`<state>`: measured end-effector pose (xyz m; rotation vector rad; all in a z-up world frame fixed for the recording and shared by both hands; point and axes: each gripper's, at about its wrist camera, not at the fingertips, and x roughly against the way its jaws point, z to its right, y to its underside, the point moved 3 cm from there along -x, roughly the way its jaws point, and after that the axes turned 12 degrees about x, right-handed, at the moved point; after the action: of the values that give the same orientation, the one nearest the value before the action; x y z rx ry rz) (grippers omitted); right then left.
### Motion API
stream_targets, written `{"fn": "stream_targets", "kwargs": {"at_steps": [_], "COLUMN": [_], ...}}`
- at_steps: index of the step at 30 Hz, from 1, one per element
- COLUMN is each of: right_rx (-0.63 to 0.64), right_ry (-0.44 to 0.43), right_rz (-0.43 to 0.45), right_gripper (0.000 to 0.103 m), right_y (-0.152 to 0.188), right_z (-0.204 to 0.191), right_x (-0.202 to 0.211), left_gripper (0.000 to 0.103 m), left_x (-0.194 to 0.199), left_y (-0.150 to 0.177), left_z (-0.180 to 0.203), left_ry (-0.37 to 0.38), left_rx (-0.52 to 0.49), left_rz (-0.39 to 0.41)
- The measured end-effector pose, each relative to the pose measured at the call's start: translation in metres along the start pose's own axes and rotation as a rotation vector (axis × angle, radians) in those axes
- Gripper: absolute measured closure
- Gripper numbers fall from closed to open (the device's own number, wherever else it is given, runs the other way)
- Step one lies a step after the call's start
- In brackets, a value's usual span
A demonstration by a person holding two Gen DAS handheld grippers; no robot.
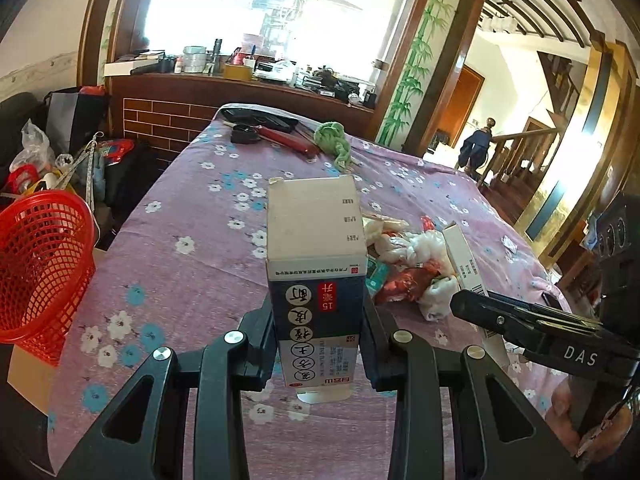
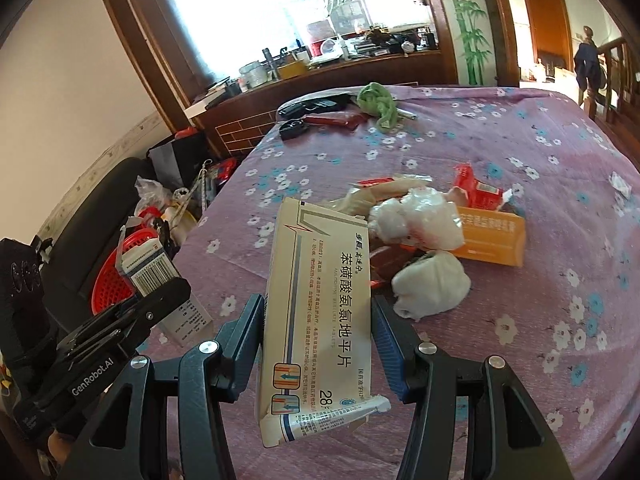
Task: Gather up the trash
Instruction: 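Lift both held boxes off the table and turn toward the wastebasket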
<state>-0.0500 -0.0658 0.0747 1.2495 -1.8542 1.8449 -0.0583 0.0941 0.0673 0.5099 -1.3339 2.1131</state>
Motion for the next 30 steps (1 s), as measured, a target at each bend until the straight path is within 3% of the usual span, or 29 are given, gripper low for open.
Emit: {"fn": "stream_targets", "kwargs": {"at_steps": [30], "right_rx": [0.122], "right_ry": [-0.057], "right_rz": [0.001], "right_gripper": [0.045], "right_y": [-0.023], "right_z": [-0.060], "right_x": [-0.015], "left_gripper": [0.070], "left_x": [0.044], "left_y": [-0.019], "left_z": [-0.049], "left_ry": [-0.047], "left_rx": [0.082], "left_rz": [0.091]}}
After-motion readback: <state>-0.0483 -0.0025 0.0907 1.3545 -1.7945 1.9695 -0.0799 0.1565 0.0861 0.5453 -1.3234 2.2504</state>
